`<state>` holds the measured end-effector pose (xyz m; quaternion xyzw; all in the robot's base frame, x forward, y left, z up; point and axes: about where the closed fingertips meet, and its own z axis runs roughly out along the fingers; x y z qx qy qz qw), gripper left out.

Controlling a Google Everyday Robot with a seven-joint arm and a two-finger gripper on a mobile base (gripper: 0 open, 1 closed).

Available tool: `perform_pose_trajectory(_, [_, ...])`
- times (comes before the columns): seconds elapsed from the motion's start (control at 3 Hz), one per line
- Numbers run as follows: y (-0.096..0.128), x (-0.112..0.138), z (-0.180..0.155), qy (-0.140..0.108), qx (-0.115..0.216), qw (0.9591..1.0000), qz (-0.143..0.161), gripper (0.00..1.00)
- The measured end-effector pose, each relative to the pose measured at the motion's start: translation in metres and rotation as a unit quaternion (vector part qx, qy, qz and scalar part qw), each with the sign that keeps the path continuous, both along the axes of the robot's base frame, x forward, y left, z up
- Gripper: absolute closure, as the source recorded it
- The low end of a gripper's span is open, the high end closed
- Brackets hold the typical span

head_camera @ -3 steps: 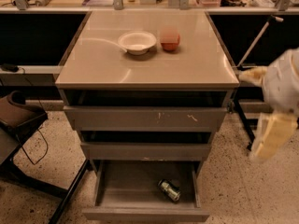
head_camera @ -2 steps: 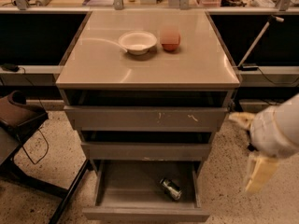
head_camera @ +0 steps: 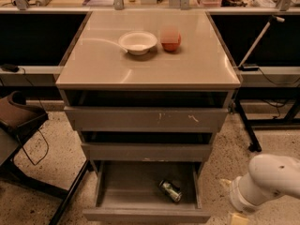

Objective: Pick green can from bottom drawer and place on counter

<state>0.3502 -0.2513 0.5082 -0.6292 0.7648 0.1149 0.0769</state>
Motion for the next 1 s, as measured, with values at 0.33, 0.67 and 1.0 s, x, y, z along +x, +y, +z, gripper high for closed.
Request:
perform_pose_trajectory(0.33, [-0.016, 0.01, -0.085, 0.029, -0.002, 0.9978, -0.059, 0.0])
perform_pose_trajectory(0.67, [-0.019, 0.024, -0.153, 0.064, 0.013, 0.9931, -0.097, 0.0])
perform_pose_trajectory(1.0, [-0.011, 0.021, -0.214, 0.113, 0.05, 0.9856, -0.116, 0.0])
